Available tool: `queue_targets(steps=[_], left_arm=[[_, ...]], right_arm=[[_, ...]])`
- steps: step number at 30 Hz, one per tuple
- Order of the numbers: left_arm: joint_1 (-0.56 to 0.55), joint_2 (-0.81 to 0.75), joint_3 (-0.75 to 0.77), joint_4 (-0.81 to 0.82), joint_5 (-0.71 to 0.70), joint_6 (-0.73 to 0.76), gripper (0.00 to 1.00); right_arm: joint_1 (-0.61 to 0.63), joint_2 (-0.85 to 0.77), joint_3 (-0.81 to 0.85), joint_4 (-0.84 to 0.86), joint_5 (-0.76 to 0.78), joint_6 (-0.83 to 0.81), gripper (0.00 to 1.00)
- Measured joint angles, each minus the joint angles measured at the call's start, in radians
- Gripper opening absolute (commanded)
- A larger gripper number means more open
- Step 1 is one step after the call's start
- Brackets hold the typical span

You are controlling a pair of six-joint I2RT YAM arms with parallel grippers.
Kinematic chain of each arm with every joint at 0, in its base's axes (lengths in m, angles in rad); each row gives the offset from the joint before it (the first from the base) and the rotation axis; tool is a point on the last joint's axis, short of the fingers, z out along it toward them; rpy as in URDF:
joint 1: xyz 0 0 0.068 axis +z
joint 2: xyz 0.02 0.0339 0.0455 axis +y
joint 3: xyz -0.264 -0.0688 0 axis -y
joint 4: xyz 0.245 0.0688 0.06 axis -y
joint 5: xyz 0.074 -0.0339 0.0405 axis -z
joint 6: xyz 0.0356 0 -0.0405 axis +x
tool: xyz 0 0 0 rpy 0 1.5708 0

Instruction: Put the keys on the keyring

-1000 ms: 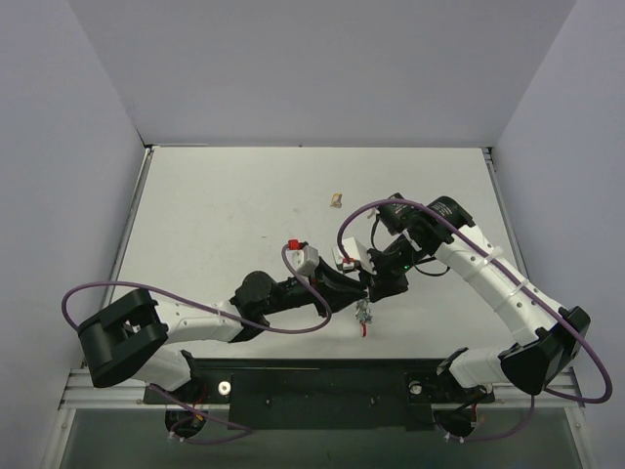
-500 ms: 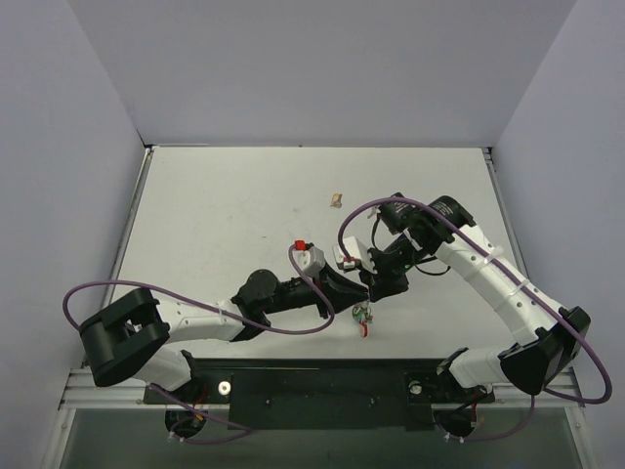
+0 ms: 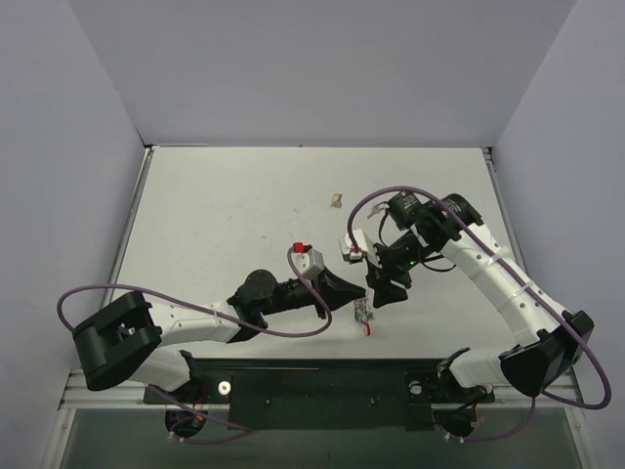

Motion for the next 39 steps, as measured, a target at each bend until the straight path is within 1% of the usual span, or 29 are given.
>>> queue_targets(steps=[3, 8, 12, 14, 17, 23, 30, 32, 34, 39], left_arm=[[0.000, -0.050, -0.056, 0.010, -0.033, 0.009, 0.00], [0.000, -0.116, -0.132, 0.080, -0.067, 0.013, 0.00], [0.000, -0.130, -0.156, 0.152, -0.087, -0.001, 0.00], [0.000, -0.130, -0.164, 0.171, -0.095, -0.010, 0.00], [0.000, -0.130, -0.173, 0.176, -0.100, -0.023, 0.00], [0.000, -0.134, -0.177, 0.178, -0.111, -0.032, 0.00], [0.000, -0.167, -0.191, 0.183, -0.116, -0.035, 0.00], [0.000, -0.167, -0.191, 0.186, -0.116, -0.042, 0.00], [0.000, -0.167, -0.190, 0.188, -0.116, -0.050, 0.00], [0.000, -0.160, -0.190, 0.189, -0.116, -0.060, 0.00]], right_arm=[[-0.055, -0.029, -0.007, 0.006, -0.056, -0.005, 0.57], [-0.131, -0.126, -0.027, 0.005, -0.128, -0.042, 0.57], [-0.143, -0.174, -0.047, 0.005, -0.208, -0.094, 0.57], [-0.140, -0.173, -0.050, 0.008, -0.241, -0.103, 0.57], [-0.117, -0.150, -0.037, 0.016, -0.250, -0.095, 0.55], [-0.103, -0.130, -0.018, 0.098, -0.249, -0.011, 0.55], [-0.104, -0.165, -0.092, 0.235, -0.245, 0.132, 0.55], [-0.104, -0.164, -0.098, 0.259, -0.246, 0.160, 0.51], [-0.103, -0.162, -0.098, 0.279, -0.250, 0.178, 0.43], [-0.091, -0.150, -0.098, 0.308, -0.258, 0.212, 0.35]])
